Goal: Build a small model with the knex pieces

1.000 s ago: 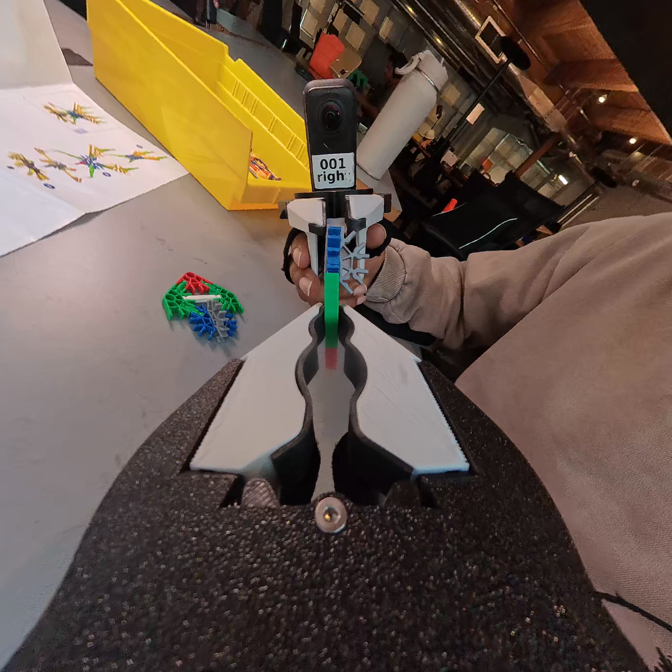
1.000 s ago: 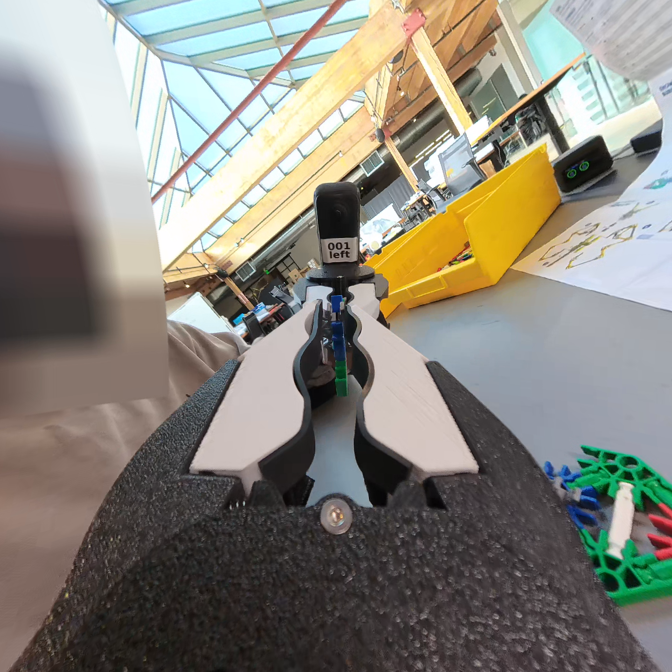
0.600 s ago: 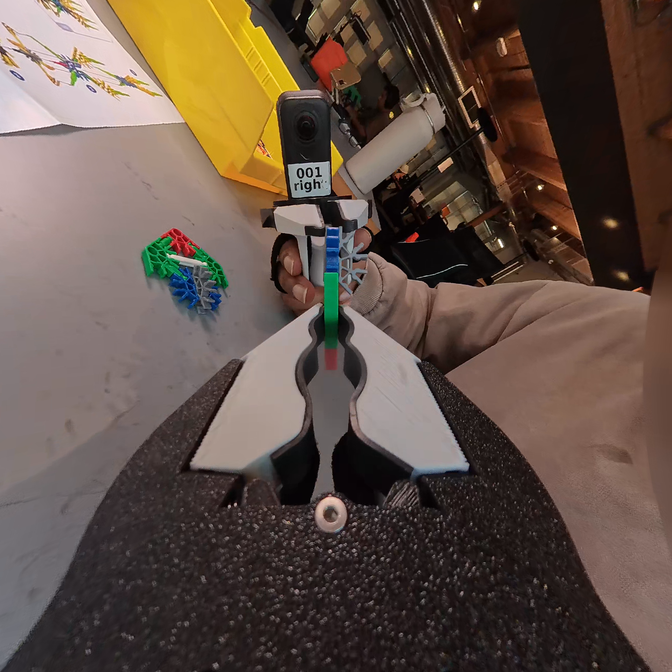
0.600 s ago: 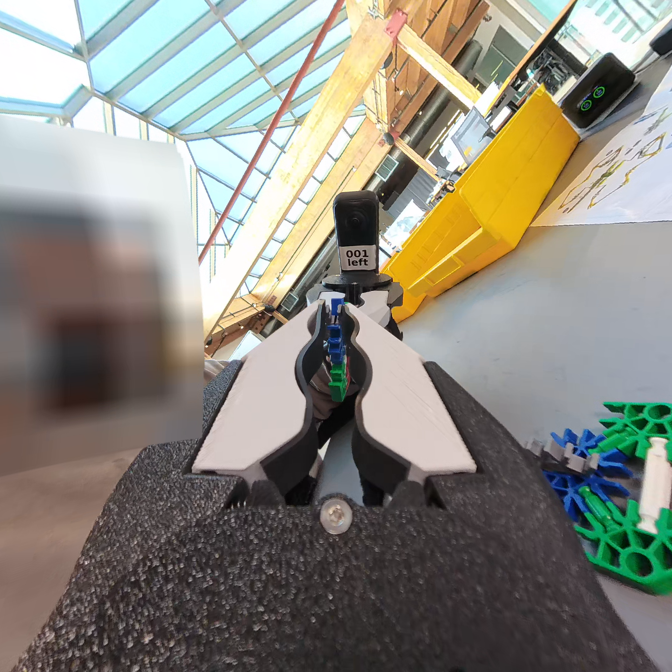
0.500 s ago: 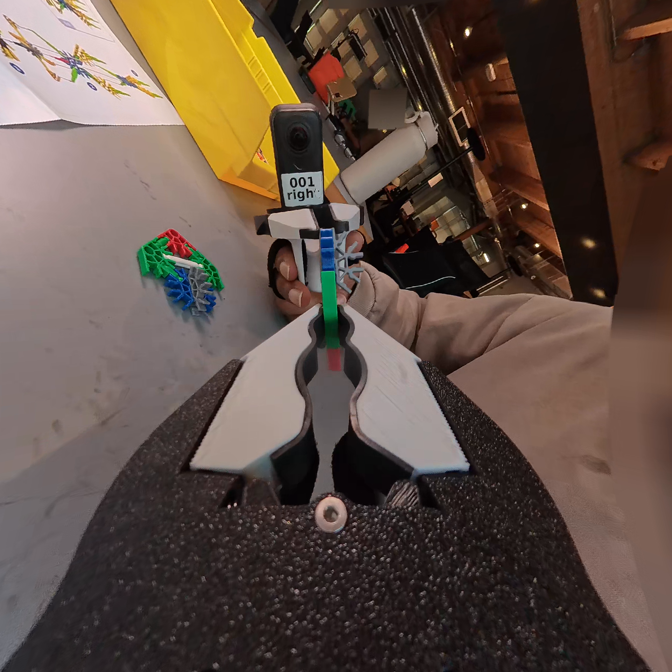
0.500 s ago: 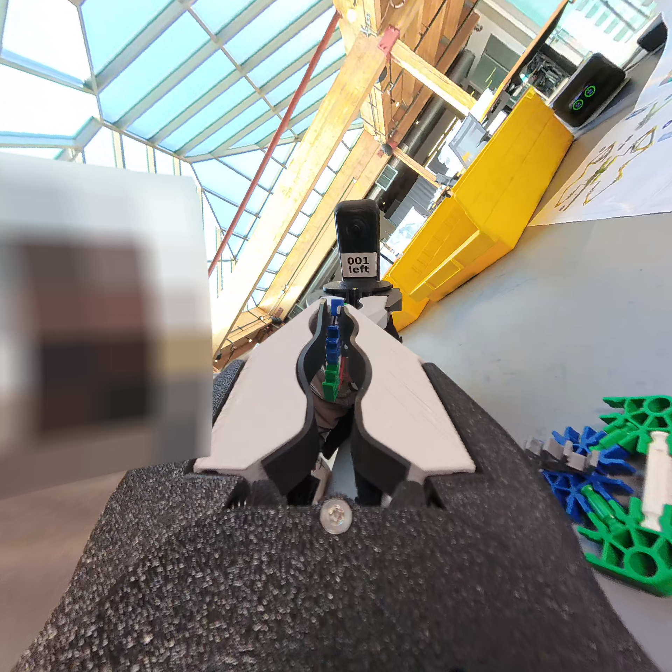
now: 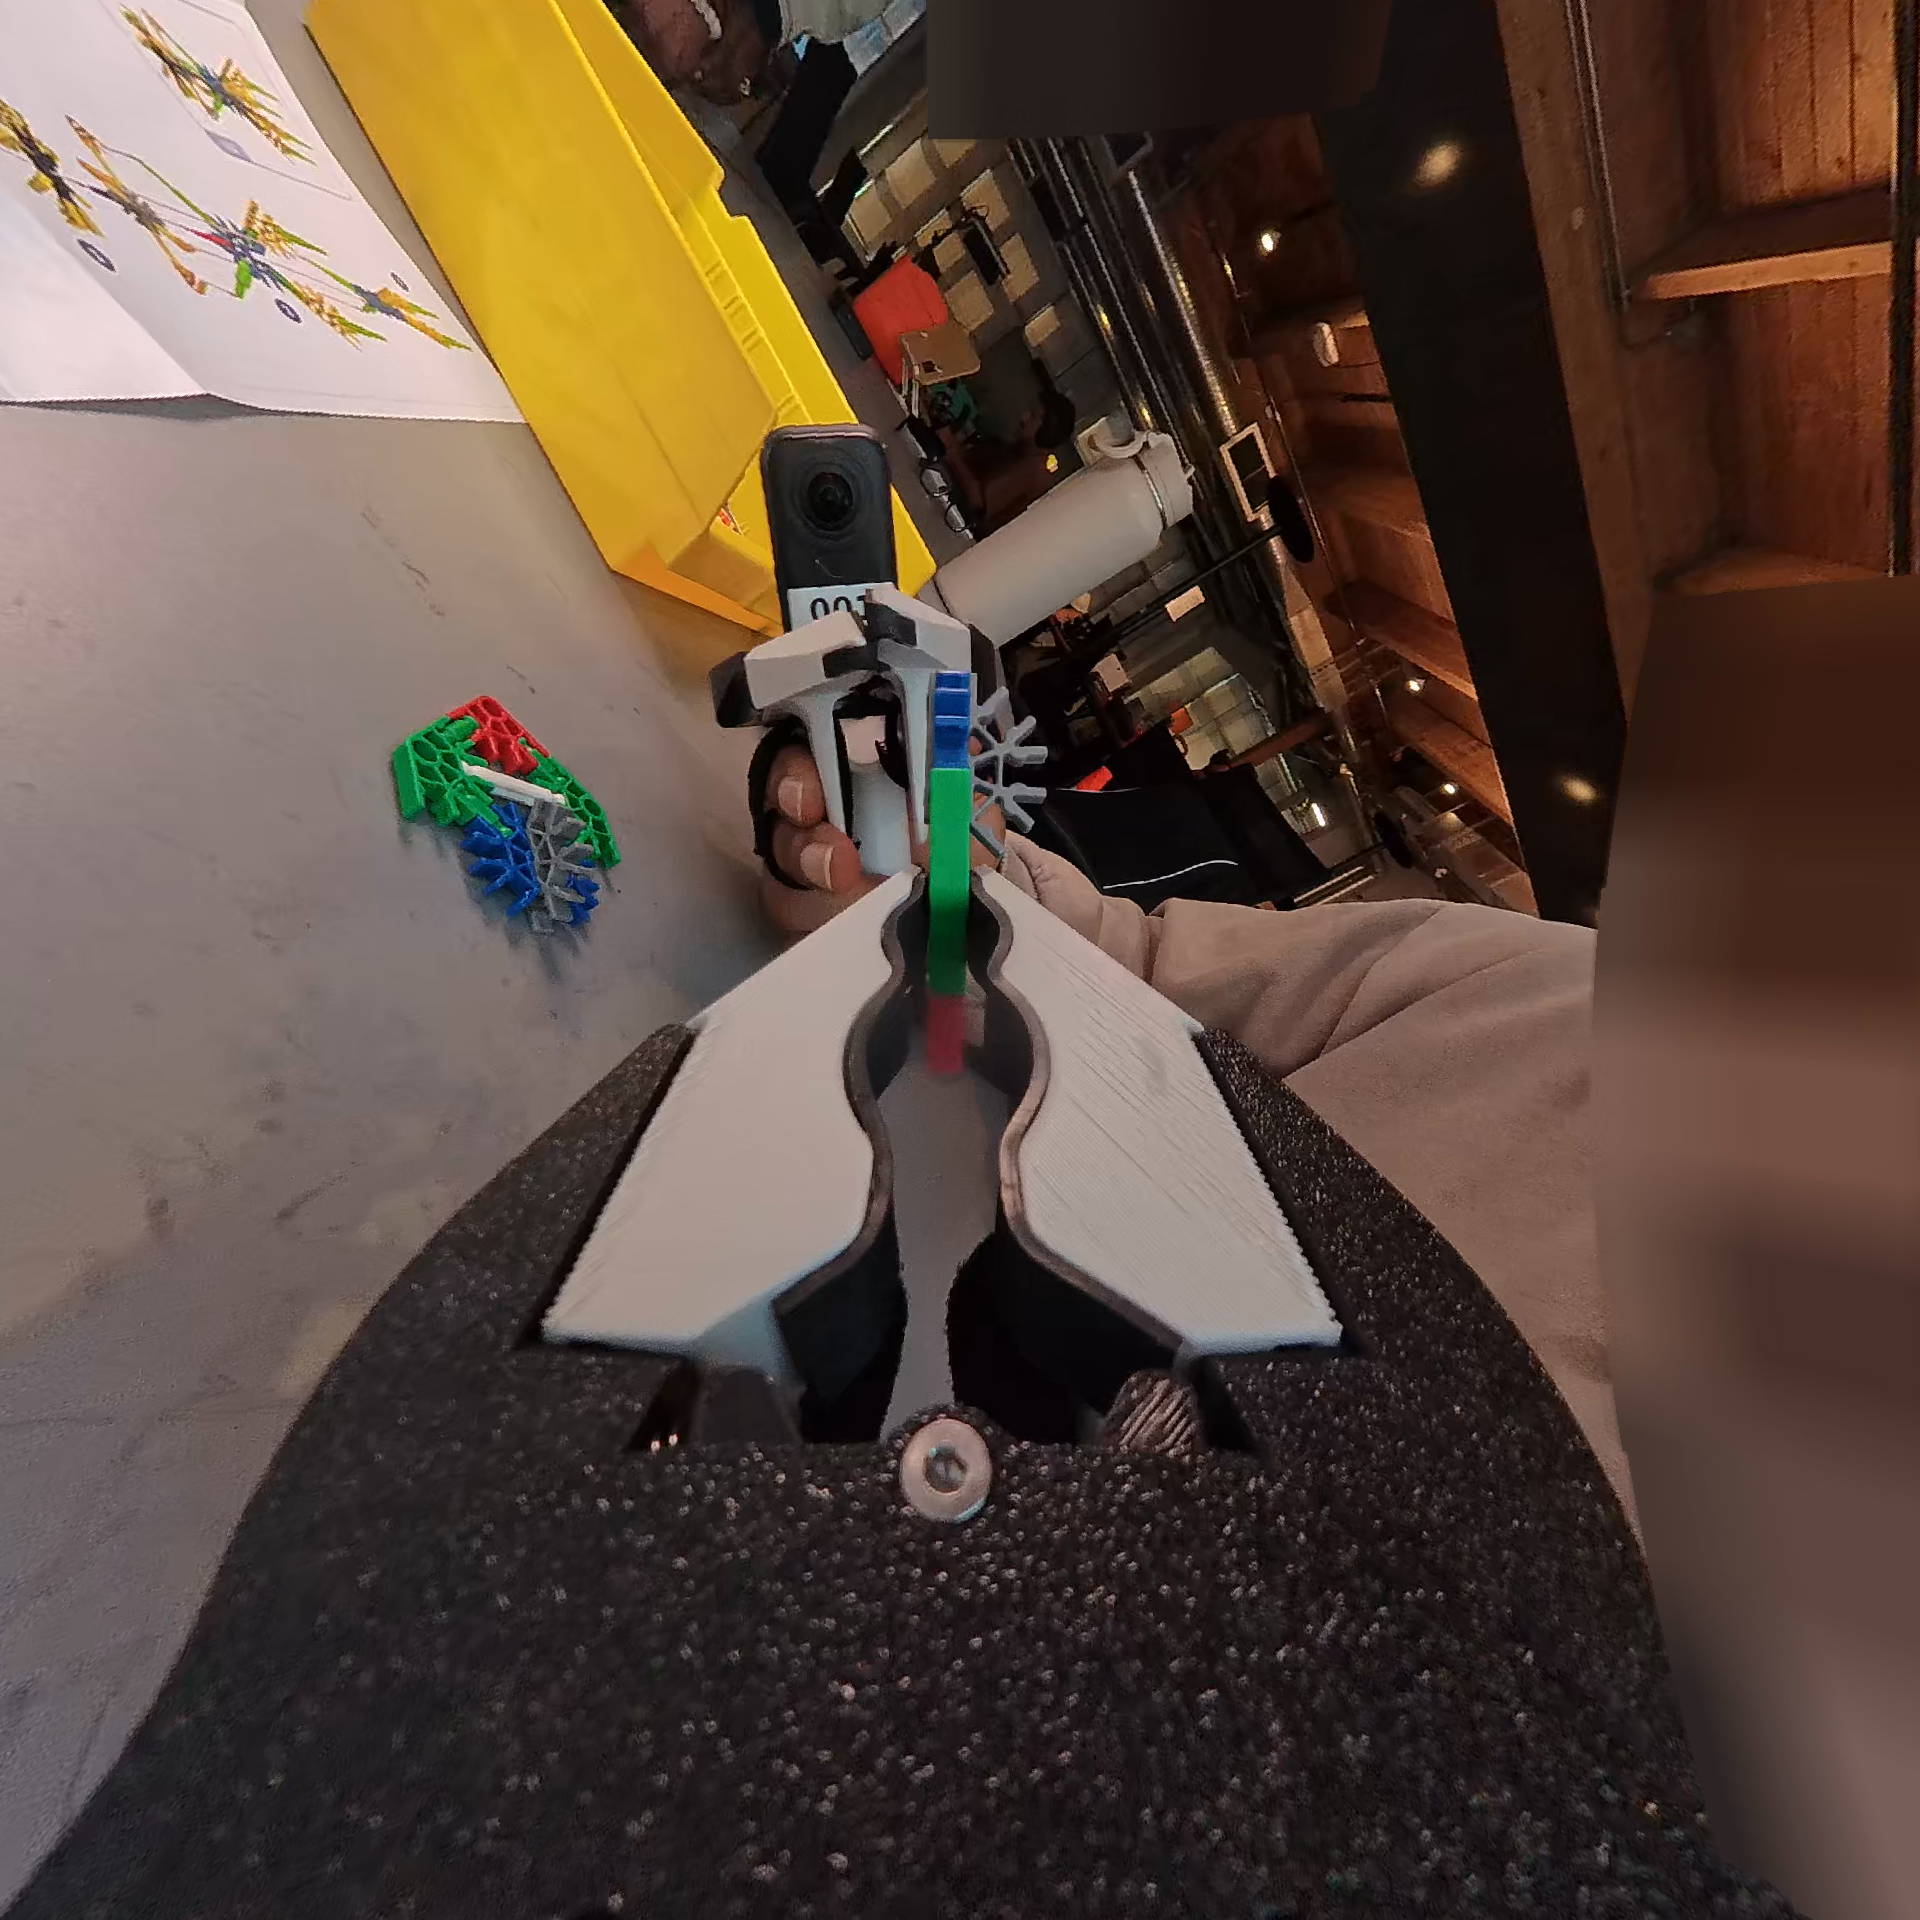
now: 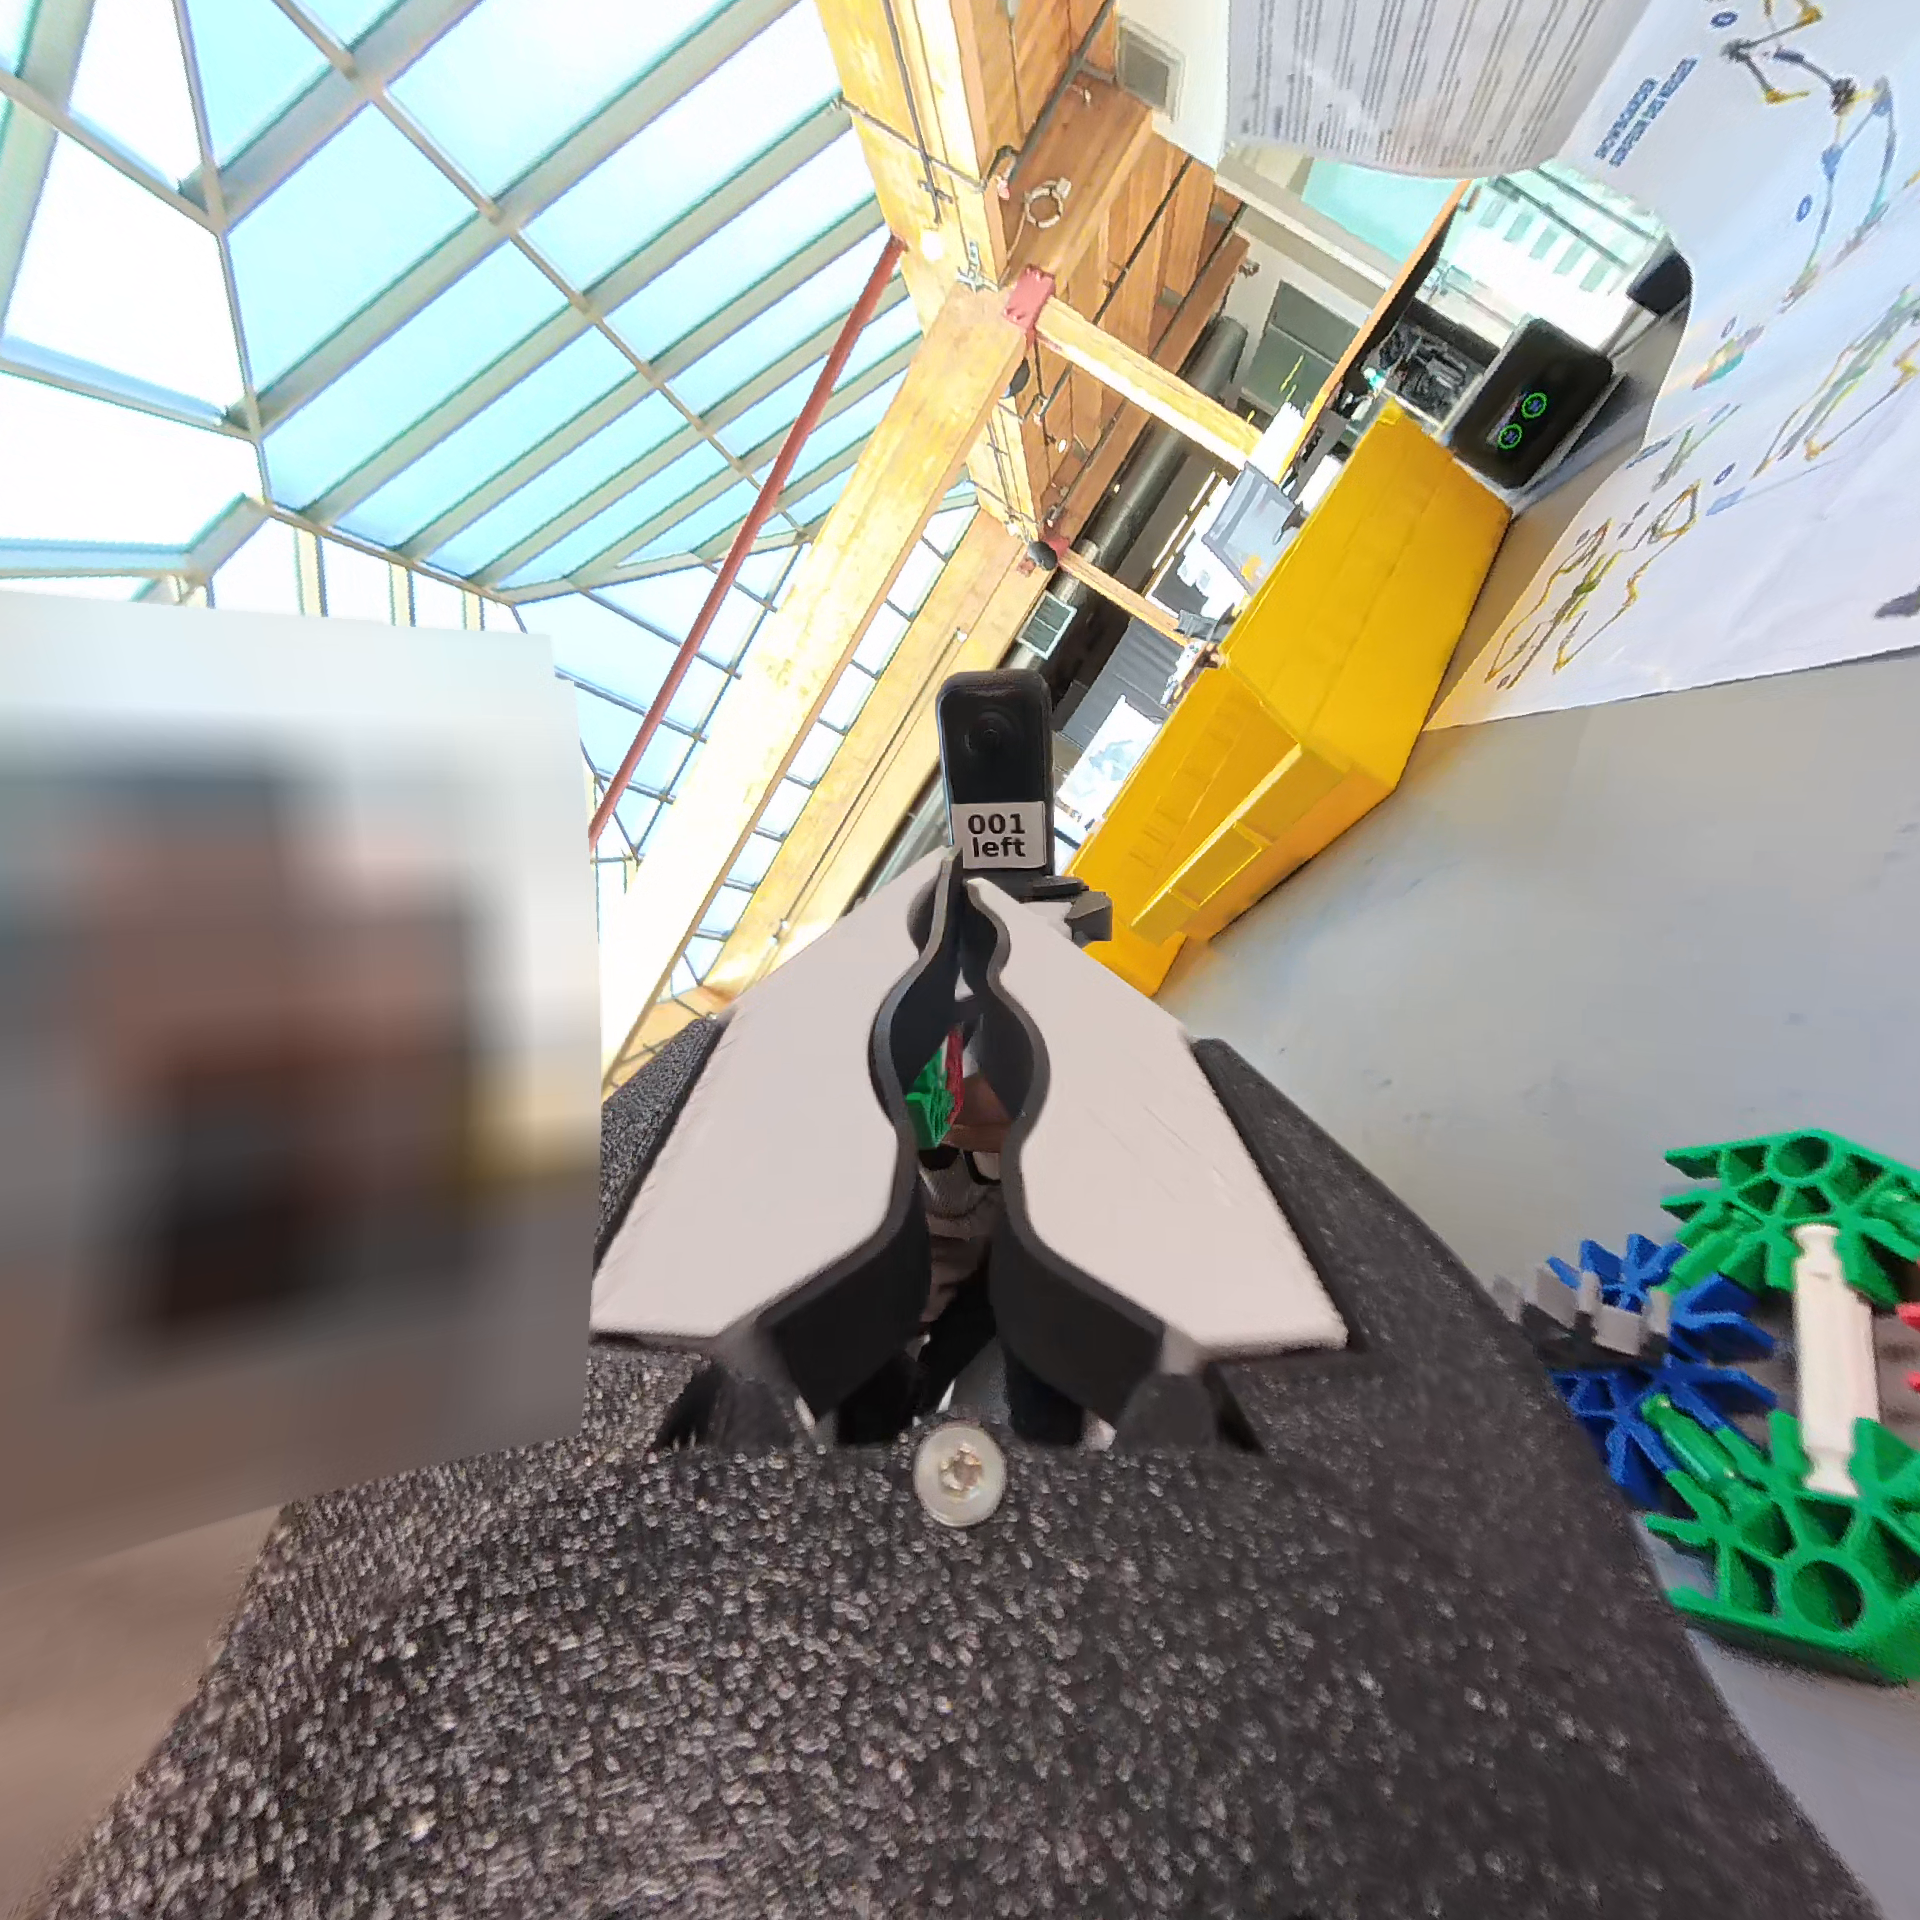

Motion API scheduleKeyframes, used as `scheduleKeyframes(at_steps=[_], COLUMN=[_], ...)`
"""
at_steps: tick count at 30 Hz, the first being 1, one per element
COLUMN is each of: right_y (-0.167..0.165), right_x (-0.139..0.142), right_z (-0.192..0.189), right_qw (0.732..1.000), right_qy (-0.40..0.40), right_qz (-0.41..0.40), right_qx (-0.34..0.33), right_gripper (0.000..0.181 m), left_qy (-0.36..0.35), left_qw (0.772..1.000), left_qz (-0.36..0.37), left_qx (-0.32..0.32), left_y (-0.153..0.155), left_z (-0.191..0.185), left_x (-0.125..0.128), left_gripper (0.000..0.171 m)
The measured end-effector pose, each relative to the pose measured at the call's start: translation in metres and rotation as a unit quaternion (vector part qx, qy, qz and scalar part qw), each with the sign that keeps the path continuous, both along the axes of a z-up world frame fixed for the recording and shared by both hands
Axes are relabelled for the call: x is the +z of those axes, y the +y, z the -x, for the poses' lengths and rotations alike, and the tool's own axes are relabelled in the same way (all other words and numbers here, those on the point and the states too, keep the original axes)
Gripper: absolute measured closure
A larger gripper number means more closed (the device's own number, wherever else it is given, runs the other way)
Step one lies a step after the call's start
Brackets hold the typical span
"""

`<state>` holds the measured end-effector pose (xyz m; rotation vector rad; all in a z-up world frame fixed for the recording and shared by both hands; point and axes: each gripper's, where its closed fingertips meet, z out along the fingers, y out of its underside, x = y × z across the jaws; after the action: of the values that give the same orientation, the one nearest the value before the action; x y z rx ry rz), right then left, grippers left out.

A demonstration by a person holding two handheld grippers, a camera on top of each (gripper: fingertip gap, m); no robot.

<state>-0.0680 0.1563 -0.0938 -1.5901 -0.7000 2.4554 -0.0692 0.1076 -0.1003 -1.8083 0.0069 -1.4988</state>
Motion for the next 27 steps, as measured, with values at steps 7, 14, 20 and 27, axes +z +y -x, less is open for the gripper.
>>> scheduleKeyframes(at_steps=[7, 14, 20, 27], right_y=[0.000, -0.029, -0.053, -0.064], right_x=[0.003, -0.004, -0.011, -0.003], right_z=[-0.003, -0.008, -0.009, -0.019], right_qw=[0.997, 0.965, 0.914, 0.837], right_qy=[-0.002, 0.002, 0.017, 0.052], right_qz=[-0.080, -0.260, -0.406, -0.545], right_qx=[-0.018, 0.022, 0.020, -0.027], right_gripper=[0.181, 0.132, 0.151, 0.158], left_qy=[0.043, 0.161, 0.214, 0.267], left_qw=[0.999, 0.980, 0.955, 0.910], left_qz=[-0.010, -0.119, -0.205, -0.317], left_qx=[0.011, 0.009, -0.010, -0.007], left_y=[0.003, 0.004, -0.003, -0.012], left_z=[0.003, 0.000, -0.010, -0.023], left_x=[-0.009, -0.012, -0.010, -0.004], left_gripper=[0.168, 0.167, 0.167, 0.166])
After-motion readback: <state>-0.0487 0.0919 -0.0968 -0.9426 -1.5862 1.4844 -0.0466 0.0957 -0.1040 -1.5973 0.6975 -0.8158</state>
